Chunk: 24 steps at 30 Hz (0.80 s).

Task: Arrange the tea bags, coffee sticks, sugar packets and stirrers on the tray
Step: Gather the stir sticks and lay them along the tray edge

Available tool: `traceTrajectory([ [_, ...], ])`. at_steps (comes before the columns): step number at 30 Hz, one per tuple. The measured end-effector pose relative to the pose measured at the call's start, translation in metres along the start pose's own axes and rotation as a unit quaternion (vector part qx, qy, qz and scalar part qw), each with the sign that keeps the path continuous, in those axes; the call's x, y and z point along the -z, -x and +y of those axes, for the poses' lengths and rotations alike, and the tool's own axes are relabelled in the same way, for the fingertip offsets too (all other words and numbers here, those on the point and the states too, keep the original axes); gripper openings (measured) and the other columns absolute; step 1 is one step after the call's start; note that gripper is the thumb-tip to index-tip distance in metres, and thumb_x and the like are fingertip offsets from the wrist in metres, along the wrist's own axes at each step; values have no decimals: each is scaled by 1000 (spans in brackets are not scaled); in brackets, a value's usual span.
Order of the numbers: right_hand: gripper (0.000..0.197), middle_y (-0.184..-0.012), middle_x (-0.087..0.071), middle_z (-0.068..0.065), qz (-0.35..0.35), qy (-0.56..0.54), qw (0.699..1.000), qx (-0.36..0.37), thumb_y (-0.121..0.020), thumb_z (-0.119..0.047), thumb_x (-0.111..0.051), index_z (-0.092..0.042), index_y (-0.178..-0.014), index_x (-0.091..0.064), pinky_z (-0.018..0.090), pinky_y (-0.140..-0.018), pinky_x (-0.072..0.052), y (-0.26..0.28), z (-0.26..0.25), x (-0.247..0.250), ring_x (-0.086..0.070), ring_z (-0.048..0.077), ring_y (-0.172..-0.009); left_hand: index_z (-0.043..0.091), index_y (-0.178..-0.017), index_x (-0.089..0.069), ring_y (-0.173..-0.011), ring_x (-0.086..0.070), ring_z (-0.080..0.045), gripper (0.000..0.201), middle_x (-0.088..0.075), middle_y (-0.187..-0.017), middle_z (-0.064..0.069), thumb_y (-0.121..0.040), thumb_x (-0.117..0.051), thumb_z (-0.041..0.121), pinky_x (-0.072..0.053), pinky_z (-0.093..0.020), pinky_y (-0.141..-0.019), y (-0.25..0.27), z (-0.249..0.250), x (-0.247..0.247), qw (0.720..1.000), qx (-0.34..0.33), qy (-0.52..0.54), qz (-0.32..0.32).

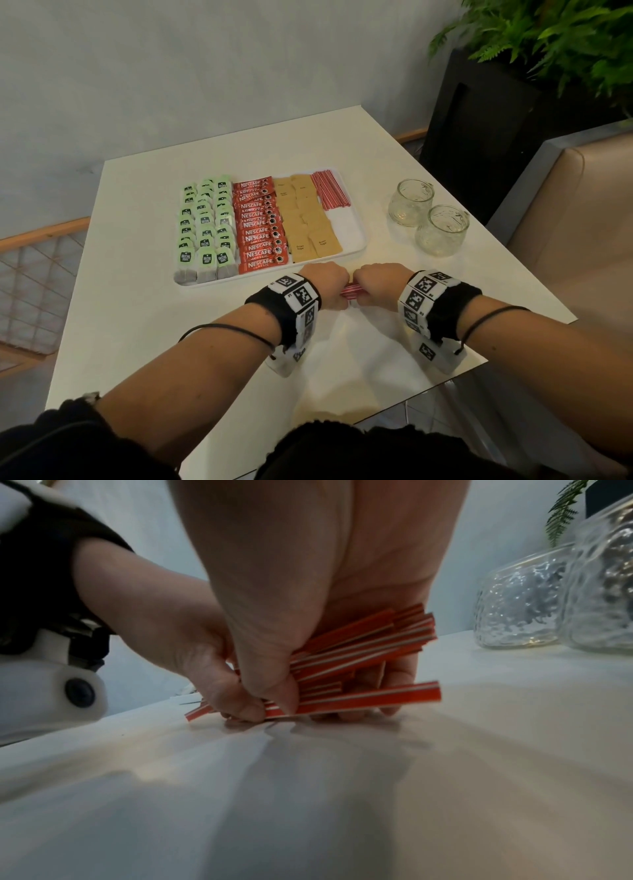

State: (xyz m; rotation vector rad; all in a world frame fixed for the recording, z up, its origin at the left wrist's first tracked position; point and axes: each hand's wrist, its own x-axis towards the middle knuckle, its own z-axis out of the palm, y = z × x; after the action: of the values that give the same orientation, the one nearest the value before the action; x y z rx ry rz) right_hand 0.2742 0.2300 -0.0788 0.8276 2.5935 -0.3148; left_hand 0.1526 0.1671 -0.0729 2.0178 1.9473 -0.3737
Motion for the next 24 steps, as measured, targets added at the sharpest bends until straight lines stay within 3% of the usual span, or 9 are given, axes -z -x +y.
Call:
traceTrajectory([
  [6, 31, -112, -62, 12, -12, -36, 999, -6, -95, -31, -51, -7, -116, -53, 29, -71, -36, 3, -1, 9, -57, 27, -92, 6, -118, -54, -101, -60, -29, 33, -60, -115, -12, -96, -55, 30, -42, -32, -74, -2, -2, -11, 998, -7, 64, 3],
  [11, 25, -99, -62, 6, -22, -123, 992, 20, -95, -28, -54, -11, -112, -52, 26, -72, -36, 3, 5, 9, -51, 20, -82, 5, -122, -50, -105, -59, -30, 36, -60, -118, -13, -98, -51, 32, -39, -31, -76, -3, -4, -10, 996, -5, 89, 8],
  [14, 29, -106, -62, 9, -15, -146, 989, 33, -95, -28, -55, -9, -117, -52, 25, -73, -33, 1, 6, 10, -48, 18, -83, 4, -123, -50, -106, -59, -30, 35, -60, -118, -14, -99, -50, 30, -38, -29, -76, -1, -6, -7, 994, -7, 109, 8],
  [20, 28, -111, -63, 12, -41, -86, 995, 43, -96, -25, -53, -7, -117, -55, 25, -74, -35, -3, 5, 25, -57, 25, -95, 4, -124, -50, -111, -56, -31, 32, -60, -120, -17, -101, -47, 26, -39, -29, -87, 1, -16, -10, 980, -23, 198, -9],
  [24, 21, -98, -62, 6, -18, -27, 999, 41, -91, -23, -56, -15, -111, -55, 28, -70, -39, -4, 8, 37, -54, 22, -84, 7, -123, -55, -106, -55, -28, 30, -61, -116, -14, -103, -42, 26, -36, -27, -84, -1, -17, -5, 974, -20, 224, -15],
])
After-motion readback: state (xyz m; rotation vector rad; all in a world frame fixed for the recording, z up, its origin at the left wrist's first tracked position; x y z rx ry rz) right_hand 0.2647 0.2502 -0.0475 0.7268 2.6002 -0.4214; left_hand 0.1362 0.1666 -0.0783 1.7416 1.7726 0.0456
